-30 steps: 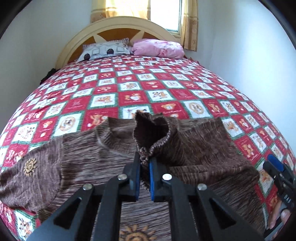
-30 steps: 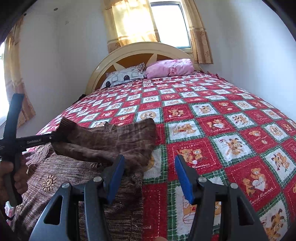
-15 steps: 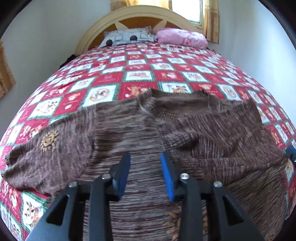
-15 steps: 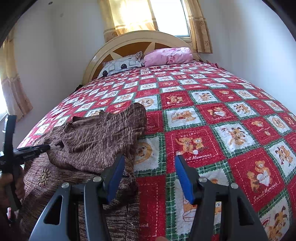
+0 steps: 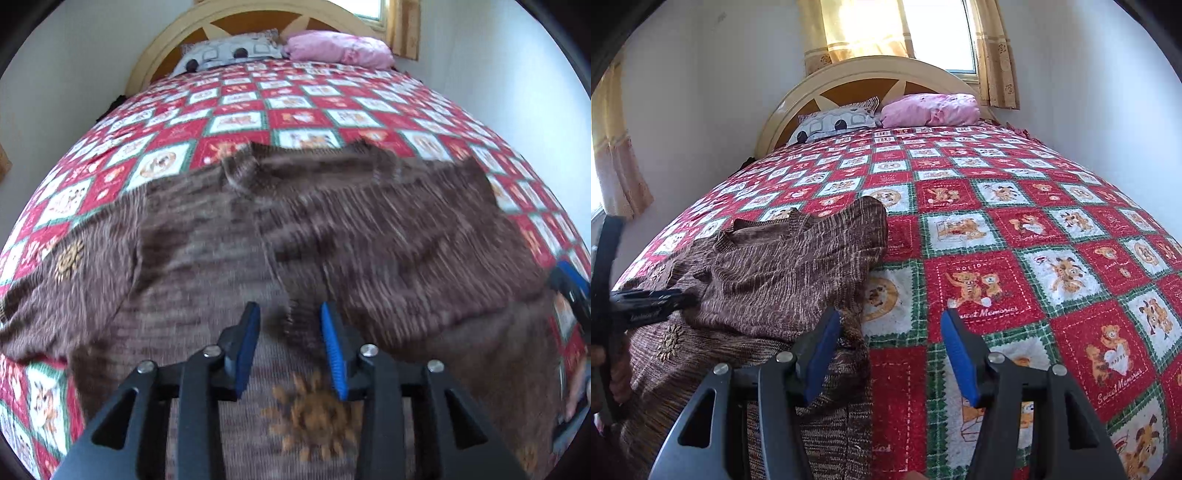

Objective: Fold small clothes

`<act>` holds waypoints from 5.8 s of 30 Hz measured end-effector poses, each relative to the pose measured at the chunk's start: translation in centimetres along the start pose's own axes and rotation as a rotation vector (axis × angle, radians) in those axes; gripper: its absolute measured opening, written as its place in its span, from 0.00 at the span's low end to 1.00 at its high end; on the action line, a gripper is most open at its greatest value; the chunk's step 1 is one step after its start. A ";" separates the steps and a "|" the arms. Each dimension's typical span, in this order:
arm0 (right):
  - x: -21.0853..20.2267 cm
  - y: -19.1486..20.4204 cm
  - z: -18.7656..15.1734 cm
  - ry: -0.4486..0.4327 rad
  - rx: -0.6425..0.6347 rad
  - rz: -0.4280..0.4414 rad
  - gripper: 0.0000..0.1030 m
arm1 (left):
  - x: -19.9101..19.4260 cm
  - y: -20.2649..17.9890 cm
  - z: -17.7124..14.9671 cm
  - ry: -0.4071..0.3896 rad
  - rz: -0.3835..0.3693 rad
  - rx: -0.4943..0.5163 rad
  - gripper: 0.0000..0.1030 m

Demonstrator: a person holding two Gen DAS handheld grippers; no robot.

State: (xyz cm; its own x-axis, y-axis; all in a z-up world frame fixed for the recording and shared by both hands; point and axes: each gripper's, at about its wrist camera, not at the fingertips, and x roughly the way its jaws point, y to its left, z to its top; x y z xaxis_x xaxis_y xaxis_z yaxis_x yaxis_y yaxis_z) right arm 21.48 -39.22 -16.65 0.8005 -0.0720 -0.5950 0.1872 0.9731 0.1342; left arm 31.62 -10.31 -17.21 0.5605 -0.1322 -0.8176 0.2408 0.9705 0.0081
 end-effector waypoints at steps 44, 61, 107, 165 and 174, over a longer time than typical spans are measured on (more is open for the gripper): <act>9.4 6.4 8.5 0.257 -0.152 0.133 0.55 | 0.4 0.6 -1.6 -0.090 0.027 -0.040 0.88; 6.6 7.3 5.8 0.208 -0.182 0.049 0.55 | 0.4 2.5 -1.9 -0.090 -0.012 -0.143 0.91; 4.7 14.5 -1.7 0.252 -0.295 -0.051 0.56 | -0.2 4.6 -2.9 -0.106 -0.029 -0.240 0.94; 3.8 20.1 -3.7 0.146 -0.456 -0.029 0.56 | -5.6 32.0 -5.4 -0.264 0.132 -0.676 0.07; 3.6 19.1 -3.3 0.140 -0.397 -0.015 0.56 | -8.5 23.4 0.9 -0.359 0.056 -0.451 0.07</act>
State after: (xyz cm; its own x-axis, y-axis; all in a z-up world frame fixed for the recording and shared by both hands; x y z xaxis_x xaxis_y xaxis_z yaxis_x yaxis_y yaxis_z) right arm 26.07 -20.13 -18.86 0.7094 -0.0828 -0.7000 -0.0578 0.9829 -0.1748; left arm 33.24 13.33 -9.56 0.8153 -0.0620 -0.5758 -0.1141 0.9575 -0.2647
